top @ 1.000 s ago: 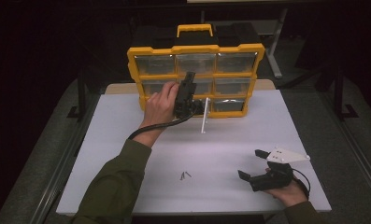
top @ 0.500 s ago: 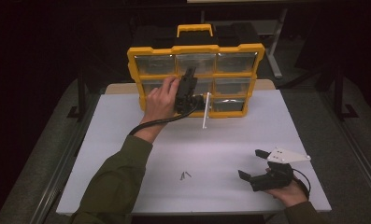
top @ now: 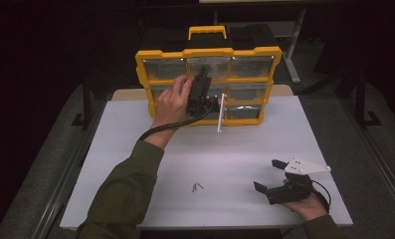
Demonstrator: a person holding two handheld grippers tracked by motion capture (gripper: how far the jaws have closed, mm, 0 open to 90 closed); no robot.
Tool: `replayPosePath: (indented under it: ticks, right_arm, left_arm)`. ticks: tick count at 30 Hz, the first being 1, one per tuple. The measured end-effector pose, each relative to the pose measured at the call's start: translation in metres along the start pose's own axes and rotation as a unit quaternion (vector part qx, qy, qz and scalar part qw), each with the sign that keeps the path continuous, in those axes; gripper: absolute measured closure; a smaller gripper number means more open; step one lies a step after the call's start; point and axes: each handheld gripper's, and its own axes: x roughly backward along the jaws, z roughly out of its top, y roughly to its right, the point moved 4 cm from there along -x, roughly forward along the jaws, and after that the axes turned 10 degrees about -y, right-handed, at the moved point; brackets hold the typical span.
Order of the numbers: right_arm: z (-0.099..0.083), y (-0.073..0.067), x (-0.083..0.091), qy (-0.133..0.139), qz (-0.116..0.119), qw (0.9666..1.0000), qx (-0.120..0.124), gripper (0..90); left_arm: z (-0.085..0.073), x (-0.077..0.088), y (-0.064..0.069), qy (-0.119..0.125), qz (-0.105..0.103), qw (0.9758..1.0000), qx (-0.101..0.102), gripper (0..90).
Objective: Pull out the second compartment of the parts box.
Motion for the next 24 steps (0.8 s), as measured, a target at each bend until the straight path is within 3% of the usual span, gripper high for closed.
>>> replayPosePath:
  ticks: [12,24]
  right_arm:
    - [-0.001,0.001,0.0,-0.001,0.0,1.0,-0.004,0.0]
    - [-0.001,0.001,0.001,0.0,-0.001,1.0,-0.006,0.0]
  left_arm:
    - [0.001,-0.007,-0.007,-0.005,0.009,0.9999,0.005,47.0]
    - [0.005,-0.012,-0.013,-0.007,0.015,0.9998,-0.007,48.6]
